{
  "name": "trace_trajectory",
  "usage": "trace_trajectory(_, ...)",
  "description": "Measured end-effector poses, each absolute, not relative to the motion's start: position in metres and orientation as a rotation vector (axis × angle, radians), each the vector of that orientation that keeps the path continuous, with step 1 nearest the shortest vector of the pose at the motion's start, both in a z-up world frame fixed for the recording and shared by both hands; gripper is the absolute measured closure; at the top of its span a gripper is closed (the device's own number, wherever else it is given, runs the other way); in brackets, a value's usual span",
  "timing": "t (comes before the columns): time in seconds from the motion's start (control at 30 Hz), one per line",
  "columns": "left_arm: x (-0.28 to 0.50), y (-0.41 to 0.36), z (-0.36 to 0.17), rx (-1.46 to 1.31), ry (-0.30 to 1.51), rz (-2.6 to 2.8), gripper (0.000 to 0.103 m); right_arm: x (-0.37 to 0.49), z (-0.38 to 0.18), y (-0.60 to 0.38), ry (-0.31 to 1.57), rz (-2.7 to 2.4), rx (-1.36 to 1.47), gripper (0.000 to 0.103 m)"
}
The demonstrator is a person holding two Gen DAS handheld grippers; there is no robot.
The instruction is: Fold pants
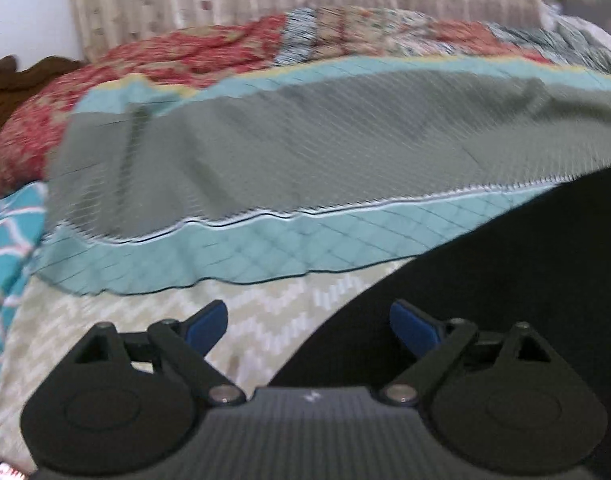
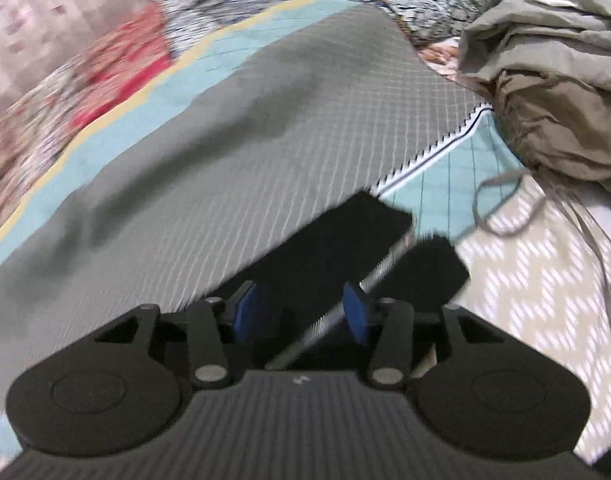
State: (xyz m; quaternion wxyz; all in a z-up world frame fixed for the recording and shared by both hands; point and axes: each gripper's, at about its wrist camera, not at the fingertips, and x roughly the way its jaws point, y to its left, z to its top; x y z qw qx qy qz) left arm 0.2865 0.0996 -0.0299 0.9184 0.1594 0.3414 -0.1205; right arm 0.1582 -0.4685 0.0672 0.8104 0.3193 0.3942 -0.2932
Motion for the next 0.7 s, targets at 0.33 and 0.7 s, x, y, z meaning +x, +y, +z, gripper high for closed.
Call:
trace_trajectory(0.33,0.3,0.095,-0.065,0.376,0.739,-0.329,0.073,0.212,0.016,-0.505,0.898,-0.79,0.727,0.049)
trace_trajectory(0.7,0.256,0.083,-0.026,0.43,0.568,-0.263,0.095,0.171,0.04,-0.497,0.81,-0.8,0.663,0.094)
